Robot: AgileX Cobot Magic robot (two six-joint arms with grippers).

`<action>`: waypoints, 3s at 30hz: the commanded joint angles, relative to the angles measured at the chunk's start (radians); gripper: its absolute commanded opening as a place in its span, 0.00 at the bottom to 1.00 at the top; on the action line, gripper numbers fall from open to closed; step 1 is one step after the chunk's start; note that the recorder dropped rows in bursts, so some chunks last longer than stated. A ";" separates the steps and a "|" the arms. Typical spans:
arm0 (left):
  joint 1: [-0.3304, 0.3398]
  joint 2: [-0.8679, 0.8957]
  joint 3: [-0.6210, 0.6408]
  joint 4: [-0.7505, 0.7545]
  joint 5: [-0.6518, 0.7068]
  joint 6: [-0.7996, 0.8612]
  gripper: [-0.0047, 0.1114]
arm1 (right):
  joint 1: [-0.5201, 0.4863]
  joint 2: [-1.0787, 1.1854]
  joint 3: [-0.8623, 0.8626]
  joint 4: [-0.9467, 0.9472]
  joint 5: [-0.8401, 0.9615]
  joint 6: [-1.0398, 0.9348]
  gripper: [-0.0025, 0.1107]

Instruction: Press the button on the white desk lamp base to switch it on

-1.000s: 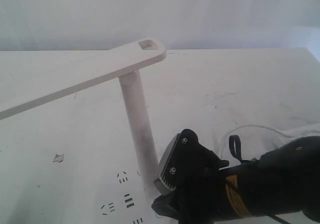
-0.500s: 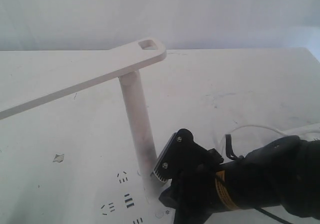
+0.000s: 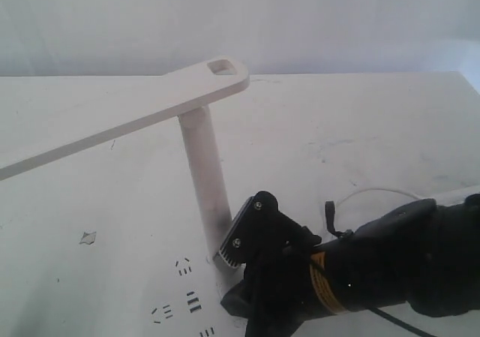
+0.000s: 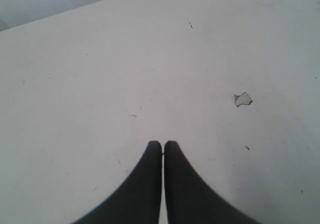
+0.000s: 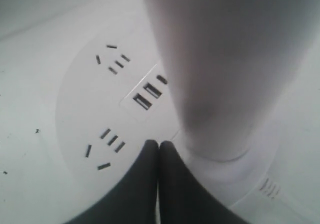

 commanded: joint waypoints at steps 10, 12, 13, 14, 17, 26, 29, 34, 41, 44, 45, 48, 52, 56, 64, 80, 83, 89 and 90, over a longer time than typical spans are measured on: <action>0.002 -0.005 -0.003 -0.006 -0.004 -0.001 0.05 | 0.000 0.070 -0.004 -0.003 -0.006 -0.032 0.02; 0.002 -0.005 -0.003 -0.006 -0.004 -0.001 0.05 | 0.000 0.067 -0.004 -0.003 -0.022 -0.032 0.02; 0.002 -0.005 -0.003 -0.006 -0.004 -0.001 0.05 | 0.000 0.063 -0.004 -0.003 -0.032 -0.035 0.02; 0.002 -0.005 -0.003 -0.006 -0.004 -0.001 0.05 | 0.000 0.057 -0.004 0.000 -0.043 -0.043 0.02; 0.002 -0.005 -0.003 -0.006 -0.004 -0.001 0.05 | 0.000 0.032 -0.004 -0.001 -0.069 -0.056 0.02; 0.002 -0.005 -0.003 -0.006 -0.004 -0.001 0.05 | 0.000 -0.195 -0.004 0.003 -0.070 -0.058 0.02; 0.002 -0.005 -0.003 -0.006 -0.004 -0.001 0.05 | 0.000 -0.294 -0.004 0.003 -0.030 -0.056 0.02; 0.002 -0.005 -0.003 -0.006 -0.004 -0.001 0.05 | 0.000 -0.432 -0.002 -0.012 0.048 -0.056 0.02; 0.002 -0.005 -0.003 -0.006 -0.004 -0.001 0.05 | 0.000 -0.592 0.026 -0.012 0.111 -0.052 0.02; 0.002 -0.005 -0.003 -0.006 -0.004 -0.001 0.05 | 0.000 -0.681 0.092 -0.008 0.293 -0.031 0.02; 0.002 -0.005 -0.003 -0.006 -0.004 -0.001 0.05 | 0.000 -0.720 0.123 -0.008 0.405 -0.029 0.02; 0.002 -0.005 -0.003 -0.006 -0.004 -0.001 0.05 | 0.000 -0.785 0.164 0.000 0.617 -0.009 0.02; 0.002 -0.005 -0.003 -0.006 -0.004 -0.001 0.05 | 0.000 -0.806 0.164 -0.030 0.955 0.179 0.02; 0.002 -0.005 -0.003 -0.006 -0.004 -0.001 0.05 | 0.000 -0.806 0.166 -0.025 1.081 0.236 0.02; 0.002 -0.005 -0.003 -0.006 -0.004 -0.001 0.05 | 0.000 -0.806 0.166 -0.023 1.077 0.236 0.02; 0.002 -0.005 -0.003 -0.006 -0.004 -0.001 0.05 | -0.590 -1.107 0.173 0.416 0.833 0.146 0.02; 0.002 -0.005 -0.003 -0.006 -0.004 -0.001 0.05 | -0.755 -1.279 0.245 0.498 0.652 -0.077 0.02; 0.002 -0.005 -0.003 -0.006 -0.004 -0.001 0.05 | -0.878 -1.549 0.453 0.473 0.412 -0.120 0.02; 0.002 -0.005 -0.003 -0.006 -0.004 -0.001 0.05 | -0.879 -1.574 0.501 0.461 0.366 -0.134 0.02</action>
